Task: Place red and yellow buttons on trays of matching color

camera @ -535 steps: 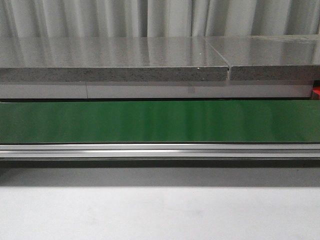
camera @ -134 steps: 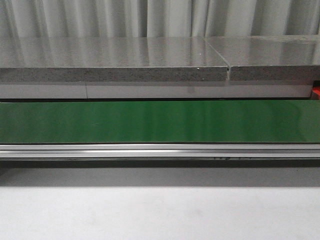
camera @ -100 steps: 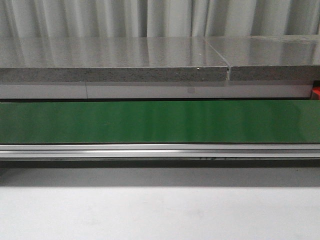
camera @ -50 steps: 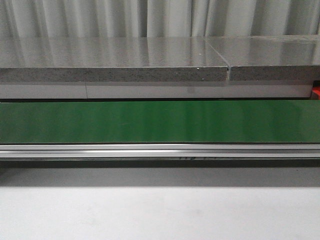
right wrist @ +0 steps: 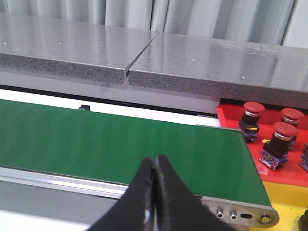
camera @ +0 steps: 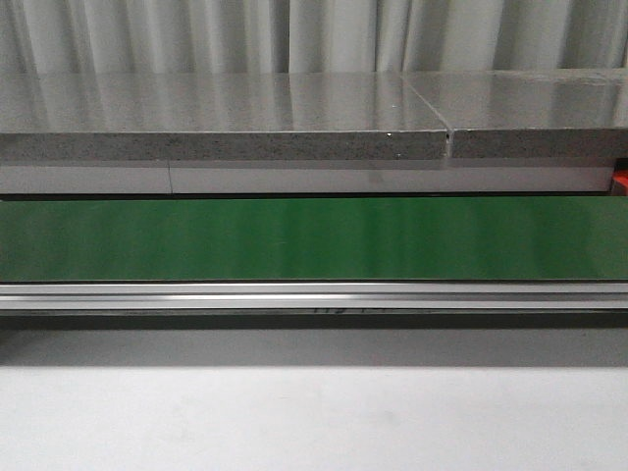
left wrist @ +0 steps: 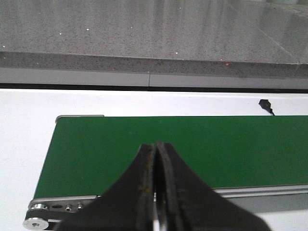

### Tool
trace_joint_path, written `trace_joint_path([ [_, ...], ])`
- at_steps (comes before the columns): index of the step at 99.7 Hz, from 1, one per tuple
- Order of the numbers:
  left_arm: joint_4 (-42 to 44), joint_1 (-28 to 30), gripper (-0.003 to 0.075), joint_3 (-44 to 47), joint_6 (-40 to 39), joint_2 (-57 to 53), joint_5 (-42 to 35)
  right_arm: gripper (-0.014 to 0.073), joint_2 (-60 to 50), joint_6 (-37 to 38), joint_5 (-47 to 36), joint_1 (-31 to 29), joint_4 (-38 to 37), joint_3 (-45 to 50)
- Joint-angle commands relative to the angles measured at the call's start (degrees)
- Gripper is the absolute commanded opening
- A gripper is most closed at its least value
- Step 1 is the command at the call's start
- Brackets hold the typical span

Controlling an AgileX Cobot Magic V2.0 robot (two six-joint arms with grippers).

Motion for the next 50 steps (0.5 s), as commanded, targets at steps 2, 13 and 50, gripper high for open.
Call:
trace_joint_path([
  [2, -1.0, -0.4, -0.0019, -1.7, -0.1, 0.5, -4.2, -0.0068, -1.0, -0.1, -4.5, 0.2, -0.7, -0.5],
  [13, -1.0, -0.4, -0.0019, -1.7, -0.1, 0.5, -4.2, -0.0068, -1.0, -0.1, -4.5, 0.2, -0.7, -0.5],
  [50, -1.0, -0.4, -0.0019, -1.7, -0.1, 0.5, -4.2, -0.0068, -1.0, -0.1, -4.5, 0.2, -0.7, -0.5],
])
